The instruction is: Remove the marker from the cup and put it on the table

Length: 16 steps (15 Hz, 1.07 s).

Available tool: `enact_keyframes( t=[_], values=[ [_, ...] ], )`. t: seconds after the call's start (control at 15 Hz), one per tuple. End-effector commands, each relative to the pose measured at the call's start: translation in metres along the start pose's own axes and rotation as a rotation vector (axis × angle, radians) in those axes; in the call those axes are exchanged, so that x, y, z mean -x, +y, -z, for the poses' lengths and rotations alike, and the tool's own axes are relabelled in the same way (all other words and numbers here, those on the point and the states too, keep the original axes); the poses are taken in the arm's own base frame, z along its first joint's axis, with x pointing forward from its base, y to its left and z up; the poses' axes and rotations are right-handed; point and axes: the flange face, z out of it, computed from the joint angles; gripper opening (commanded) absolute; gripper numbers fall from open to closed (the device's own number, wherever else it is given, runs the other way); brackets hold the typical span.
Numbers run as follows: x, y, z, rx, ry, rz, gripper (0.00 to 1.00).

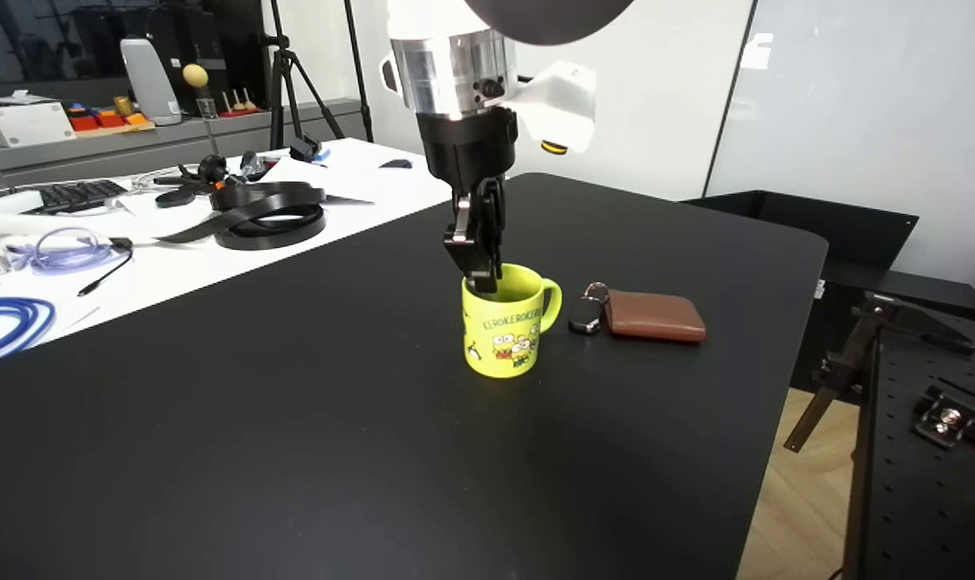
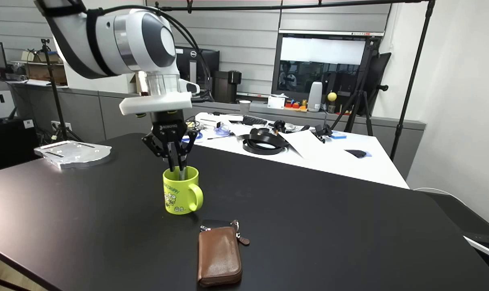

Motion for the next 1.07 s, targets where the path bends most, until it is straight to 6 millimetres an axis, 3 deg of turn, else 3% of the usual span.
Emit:
enact_keyframes(
  t=[0.0, 0.4, 0.53, 0.87, 0.93, 1.0],
  values=[
    [-0.004, 0.001, 0.008, 0.008, 0.005, 0.000, 0.53],
    [-0.003, 0.000, 0.021, 0.024, 0.021, 0.008, 0.95],
    [-0.003, 0.000, 0.022, 0.013, 0.026, 0.004, 1.00],
    [-0.006, 0.001, 0.017, 0.018, 0.019, 0.005, 1.00],
    [-0.007, 0.001, 0.015, 0.018, 0.014, 0.006, 0.75],
    [-0.007, 0.001, 0.013, 0.020, 0.011, 0.008, 0.73]
  ],
)
